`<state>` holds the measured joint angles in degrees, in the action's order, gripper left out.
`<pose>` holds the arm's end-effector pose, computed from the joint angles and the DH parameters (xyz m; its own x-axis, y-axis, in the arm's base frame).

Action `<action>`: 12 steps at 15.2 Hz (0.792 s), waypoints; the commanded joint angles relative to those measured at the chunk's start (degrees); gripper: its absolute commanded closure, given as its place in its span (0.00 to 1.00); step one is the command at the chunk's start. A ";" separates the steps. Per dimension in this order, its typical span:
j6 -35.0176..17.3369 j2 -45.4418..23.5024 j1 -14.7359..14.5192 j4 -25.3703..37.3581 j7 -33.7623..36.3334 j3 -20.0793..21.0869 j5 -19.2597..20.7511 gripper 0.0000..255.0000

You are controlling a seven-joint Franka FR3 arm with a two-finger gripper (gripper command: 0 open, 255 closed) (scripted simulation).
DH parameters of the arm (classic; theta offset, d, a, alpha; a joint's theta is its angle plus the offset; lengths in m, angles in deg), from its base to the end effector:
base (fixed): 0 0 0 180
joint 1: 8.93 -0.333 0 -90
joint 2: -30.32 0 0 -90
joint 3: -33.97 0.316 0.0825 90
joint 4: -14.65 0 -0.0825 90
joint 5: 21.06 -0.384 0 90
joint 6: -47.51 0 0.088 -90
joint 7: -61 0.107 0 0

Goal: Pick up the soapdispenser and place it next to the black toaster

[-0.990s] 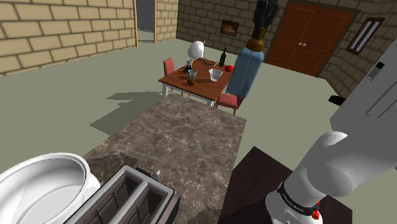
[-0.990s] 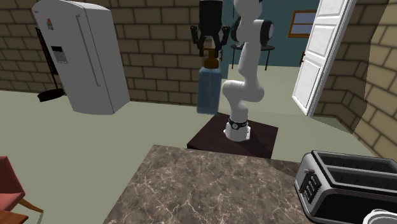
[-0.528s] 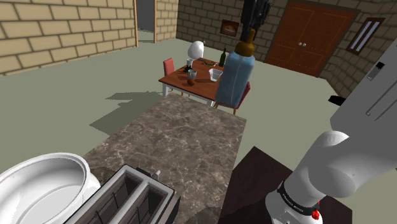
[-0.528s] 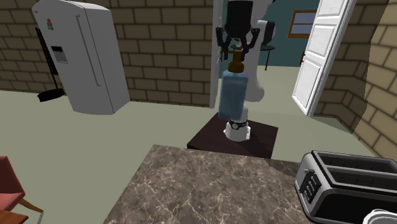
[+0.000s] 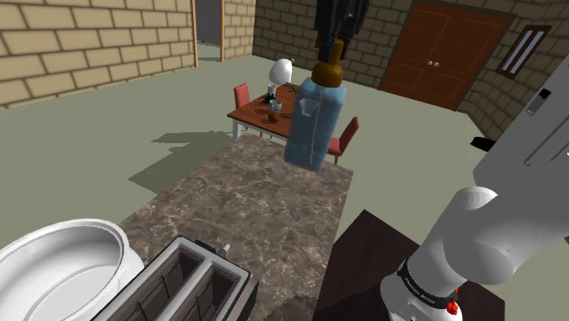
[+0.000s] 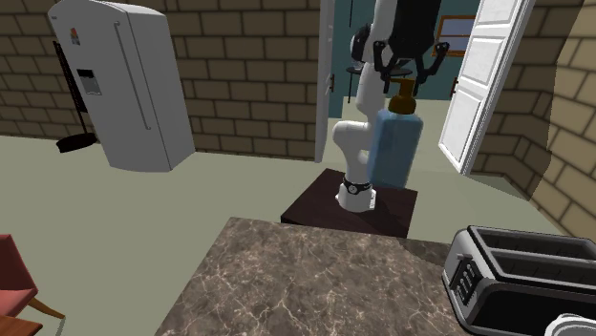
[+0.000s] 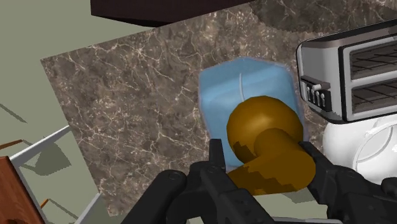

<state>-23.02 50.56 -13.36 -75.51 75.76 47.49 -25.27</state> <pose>0.3629 0.1579 0.7559 0.9978 0.0662 0.0035 0.0661 -0.9977 0.0112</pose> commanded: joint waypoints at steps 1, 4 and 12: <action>0.25 -0.99 -0.72 1.40 3.20 2.19 -0.54 1.00; 0.26 -3.54 -1.89 4.15 8.19 5.82 -0.90 1.00; -0.09 -12.18 -5.41 12.31 20.69 14.88 0.83 1.00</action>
<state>-22.79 39.22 -18.43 -63.70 95.31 61.62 -24.70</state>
